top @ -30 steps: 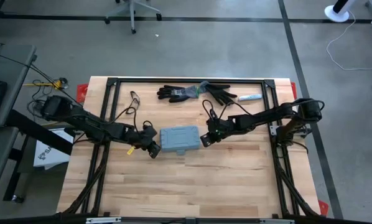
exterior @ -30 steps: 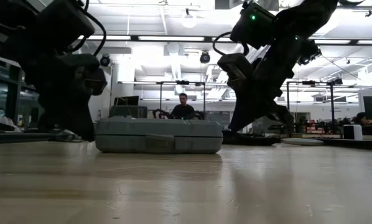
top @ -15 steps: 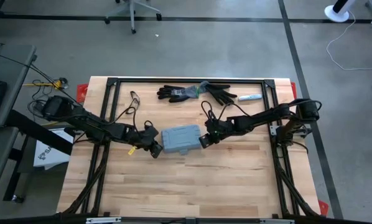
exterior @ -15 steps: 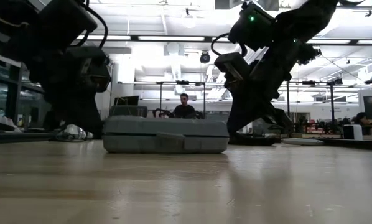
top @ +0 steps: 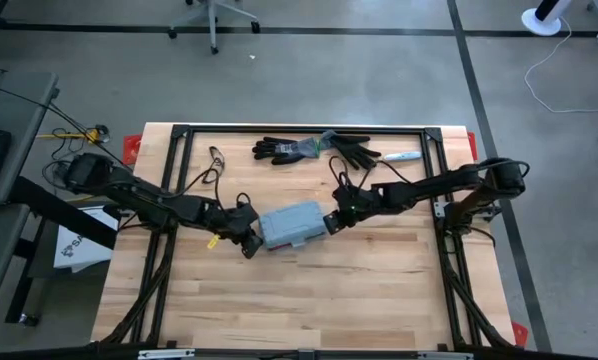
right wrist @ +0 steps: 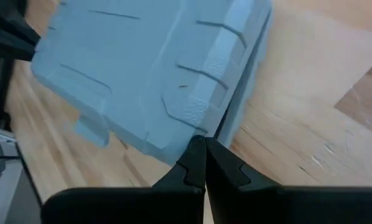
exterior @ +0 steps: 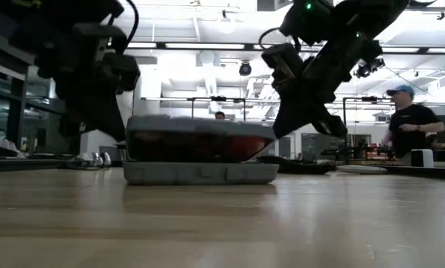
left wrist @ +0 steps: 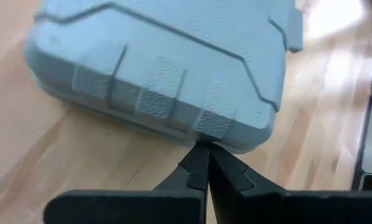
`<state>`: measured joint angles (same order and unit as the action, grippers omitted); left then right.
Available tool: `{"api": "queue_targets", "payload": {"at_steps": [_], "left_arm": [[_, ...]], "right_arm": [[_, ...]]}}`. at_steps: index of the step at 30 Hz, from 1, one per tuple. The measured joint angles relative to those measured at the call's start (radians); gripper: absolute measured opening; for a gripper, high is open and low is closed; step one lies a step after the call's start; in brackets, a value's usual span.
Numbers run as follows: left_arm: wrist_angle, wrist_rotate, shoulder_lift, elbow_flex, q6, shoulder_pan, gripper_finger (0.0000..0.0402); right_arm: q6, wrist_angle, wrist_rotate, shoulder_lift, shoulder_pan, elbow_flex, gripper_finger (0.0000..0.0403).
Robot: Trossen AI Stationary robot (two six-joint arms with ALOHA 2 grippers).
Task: Prefit tool cases
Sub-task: Open the gray tool box
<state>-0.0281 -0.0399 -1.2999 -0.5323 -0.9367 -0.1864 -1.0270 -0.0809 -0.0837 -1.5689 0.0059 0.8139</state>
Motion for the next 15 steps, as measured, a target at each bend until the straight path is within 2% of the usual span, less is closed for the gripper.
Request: {"api": "queue_targets", "payload": {"at_steps": [7,15], "left_arm": [[-0.103,-0.089,0.063,-0.047,0.049,0.000,0.0000],[-0.125,-0.187,0.106,-0.051,0.049,0.001,0.0000]], "right_arm": [[0.006,-0.007,0.044,0.060,-0.015,0.000,0.0000],[0.006,0.030,0.065,0.079,-0.066,0.000,0.0000]]}}
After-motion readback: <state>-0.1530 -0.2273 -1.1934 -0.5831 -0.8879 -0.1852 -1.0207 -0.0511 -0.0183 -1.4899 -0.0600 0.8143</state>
